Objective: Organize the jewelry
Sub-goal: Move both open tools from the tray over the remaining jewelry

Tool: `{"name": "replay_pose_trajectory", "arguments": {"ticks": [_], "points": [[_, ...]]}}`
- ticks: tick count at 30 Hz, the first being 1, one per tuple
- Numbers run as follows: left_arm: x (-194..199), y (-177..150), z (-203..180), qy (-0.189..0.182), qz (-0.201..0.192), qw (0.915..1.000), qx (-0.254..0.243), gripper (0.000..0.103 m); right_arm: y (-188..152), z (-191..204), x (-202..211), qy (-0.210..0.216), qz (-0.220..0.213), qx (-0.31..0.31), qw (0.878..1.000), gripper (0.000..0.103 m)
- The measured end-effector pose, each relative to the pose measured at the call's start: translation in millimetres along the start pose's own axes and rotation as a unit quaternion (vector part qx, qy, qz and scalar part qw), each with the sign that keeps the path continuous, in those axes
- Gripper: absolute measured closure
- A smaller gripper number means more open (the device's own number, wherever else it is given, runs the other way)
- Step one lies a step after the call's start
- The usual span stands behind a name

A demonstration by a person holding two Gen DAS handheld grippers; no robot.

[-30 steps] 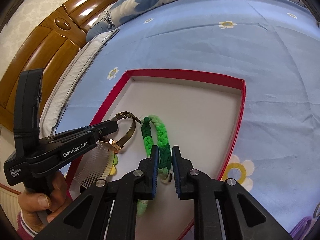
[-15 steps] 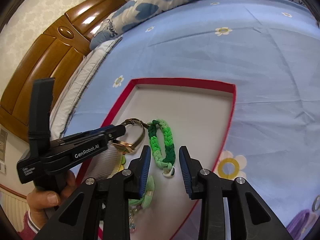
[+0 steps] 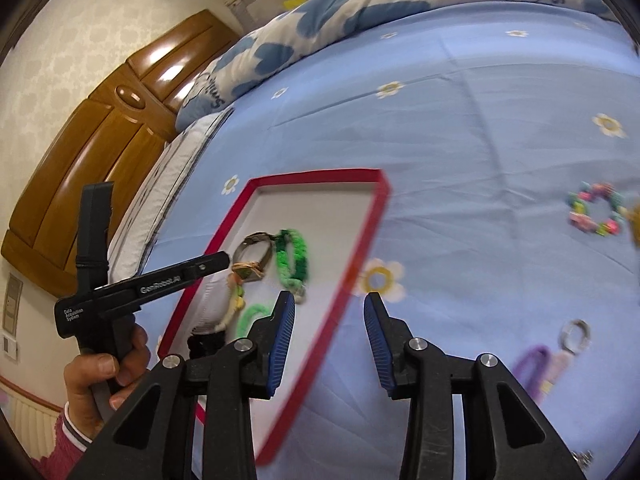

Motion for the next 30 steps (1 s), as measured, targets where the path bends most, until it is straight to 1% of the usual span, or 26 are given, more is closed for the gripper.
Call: {"name": "replay_pose_trajectory", "arguments": {"ticks": [6, 12, 18, 23, 30], "points": [[20, -3, -38, -0.029, -0.012, 0.9991, -0.027, 0.072, -7, -40, 37, -0.027, -0.029, -0.031, 0.999, 0.063], [29, -7, -78, -0.049, -0.014, 0.9970, -0.058, 0.070, -17, -84, 68, -0.051, -0.053, -0.071, 0.995, 0.062], [25, -16, -114, -0.062, -0.005, 0.9944, -0.085, 0.070, -26, -120, 91, -0.078, -0.068, -0.098, 0.990, 0.062], [20, -20, -138, -0.072, 0.004, 0.9923, -0.101, 0.070, -27, -147, 108, -0.093, -0.081, -0.117, 0.985, 0.061], [12, -15, -173, -0.088, 0.012, 0.9884, -0.123, 0.070, -24, -179, 123, -0.113, -0.095, -0.135, 0.980, 0.059]]}}
Point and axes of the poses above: each gripper's, at about its wrist camera, not at the fingertips, and x roughly against the way its jaws point, z to its left, y to its top, the point moved 5 cm from there along -x, roughly the way its jaws point, and after that the axes turned 4 degrees about -x, right-handed, at the moved point
